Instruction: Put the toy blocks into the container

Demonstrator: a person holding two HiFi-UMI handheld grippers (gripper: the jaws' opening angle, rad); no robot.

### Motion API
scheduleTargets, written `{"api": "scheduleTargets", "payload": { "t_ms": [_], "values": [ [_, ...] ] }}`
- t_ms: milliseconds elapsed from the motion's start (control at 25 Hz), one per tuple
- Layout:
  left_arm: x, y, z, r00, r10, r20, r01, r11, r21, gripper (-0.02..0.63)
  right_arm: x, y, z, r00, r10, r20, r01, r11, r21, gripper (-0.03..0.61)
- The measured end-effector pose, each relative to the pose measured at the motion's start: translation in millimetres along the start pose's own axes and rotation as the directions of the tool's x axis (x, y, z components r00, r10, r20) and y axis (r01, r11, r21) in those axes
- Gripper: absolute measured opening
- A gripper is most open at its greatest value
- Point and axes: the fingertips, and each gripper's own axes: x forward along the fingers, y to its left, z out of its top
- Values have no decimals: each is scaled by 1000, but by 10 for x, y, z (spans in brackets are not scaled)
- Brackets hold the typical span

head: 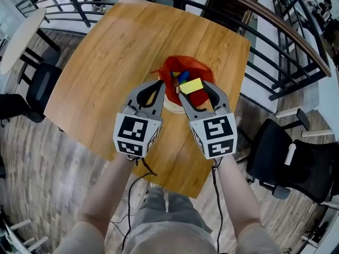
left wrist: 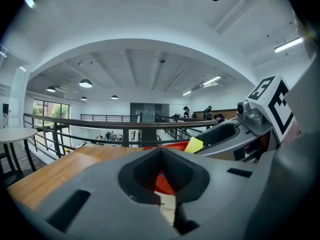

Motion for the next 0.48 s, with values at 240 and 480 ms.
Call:
{"api": "scheduleTargets", "payload": {
  "t_ms": [240, 480],
  "values": [
    [22, -74, -115, 1000, -17, -22, 17, 1000, -2, 11, 79, -39, -194, 998, -1, -64, 4, 999, 48, 265],
    [-15, -29, -125, 1000, -4, -23, 4, 1000, -27, 11, 141, -62, -285, 996, 0, -89, 7, 997, 72, 265]
  ]
}}
